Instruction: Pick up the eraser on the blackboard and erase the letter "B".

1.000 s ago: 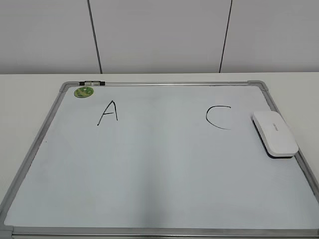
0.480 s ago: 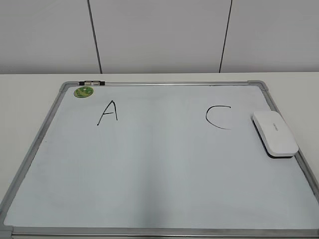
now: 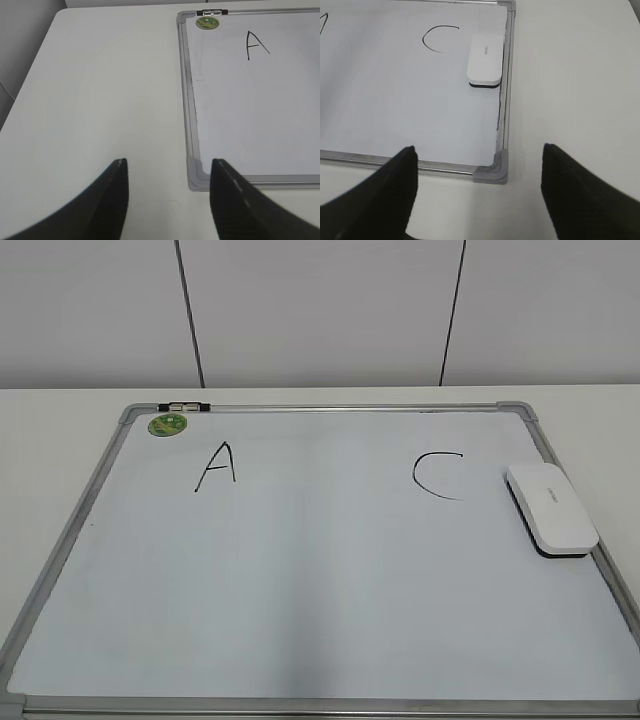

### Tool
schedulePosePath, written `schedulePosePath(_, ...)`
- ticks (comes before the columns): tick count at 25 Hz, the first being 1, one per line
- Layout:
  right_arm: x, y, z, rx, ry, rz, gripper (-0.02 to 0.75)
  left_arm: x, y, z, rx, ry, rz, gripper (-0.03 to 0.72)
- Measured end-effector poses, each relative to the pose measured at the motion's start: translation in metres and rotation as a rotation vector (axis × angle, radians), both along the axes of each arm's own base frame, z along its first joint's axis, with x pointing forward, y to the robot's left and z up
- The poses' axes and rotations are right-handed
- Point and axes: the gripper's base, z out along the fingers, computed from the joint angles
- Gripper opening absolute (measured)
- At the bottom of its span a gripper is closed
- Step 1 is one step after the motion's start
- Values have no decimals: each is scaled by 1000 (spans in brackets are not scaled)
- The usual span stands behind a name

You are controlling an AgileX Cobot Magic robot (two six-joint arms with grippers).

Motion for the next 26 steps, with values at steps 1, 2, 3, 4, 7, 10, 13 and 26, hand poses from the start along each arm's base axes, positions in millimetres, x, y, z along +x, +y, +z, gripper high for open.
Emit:
schedulePosePath(1,0,0,0,0,0,0,591,0,0,0,0,0,0,377)
schedulePosePath(2,0,0,0,0,0,0,591,0,0,0,0,0,0,376)
schedulePosePath(3,0,0,0,0,0,0,591,0,0,0,0,0,0,376)
schedulePosePath(4,0,0,0,0,0,0,591,0,0,0,0,0,0,375)
schedulePosePath(7,0,0,0,0,0,0,591,0,0,0,0,0,0,375)
schedulePosePath(10,0,0,0,0,0,0,591,0,0,0,0,0,0,375)
schedulePosePath(13,0,0,0,0,0,0,591,0,0,0,0,0,0,375)
schedulePosePath(26,0,0,0,0,0,0,590,0,0,0,0,0,0,375)
